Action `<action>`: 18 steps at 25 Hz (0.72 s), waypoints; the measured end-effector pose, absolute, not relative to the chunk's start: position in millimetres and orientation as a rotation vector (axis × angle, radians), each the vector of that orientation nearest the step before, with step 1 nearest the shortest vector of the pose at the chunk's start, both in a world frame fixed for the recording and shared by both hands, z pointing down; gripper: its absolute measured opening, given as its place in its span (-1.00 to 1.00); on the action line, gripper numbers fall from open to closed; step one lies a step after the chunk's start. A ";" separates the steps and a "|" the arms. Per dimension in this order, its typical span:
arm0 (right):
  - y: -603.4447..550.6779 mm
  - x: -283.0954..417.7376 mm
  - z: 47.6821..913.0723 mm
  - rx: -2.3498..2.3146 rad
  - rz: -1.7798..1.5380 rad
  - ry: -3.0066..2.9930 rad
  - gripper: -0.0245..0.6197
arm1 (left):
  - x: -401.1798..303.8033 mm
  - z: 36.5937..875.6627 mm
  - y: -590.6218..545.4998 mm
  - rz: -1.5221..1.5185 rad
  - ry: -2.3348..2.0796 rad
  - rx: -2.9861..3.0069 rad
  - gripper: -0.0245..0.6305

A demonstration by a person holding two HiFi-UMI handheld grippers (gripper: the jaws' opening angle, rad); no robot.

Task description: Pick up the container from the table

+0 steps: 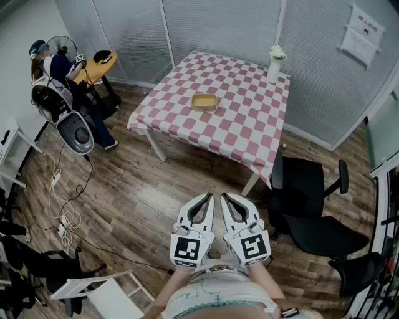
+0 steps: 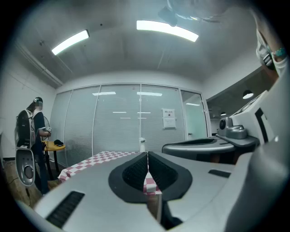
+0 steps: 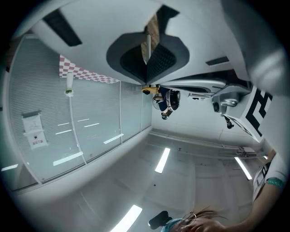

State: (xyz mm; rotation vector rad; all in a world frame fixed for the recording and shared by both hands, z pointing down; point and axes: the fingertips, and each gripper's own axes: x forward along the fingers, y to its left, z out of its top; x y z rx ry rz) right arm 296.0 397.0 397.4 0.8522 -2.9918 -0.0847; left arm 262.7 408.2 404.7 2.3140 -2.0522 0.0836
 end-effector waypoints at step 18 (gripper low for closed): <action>427.3 238.6 409.2 0.906 -0.075 -2.995 -0.95 | 203.0 416.1 445.7 0.080 -2.013 2.355 -0.87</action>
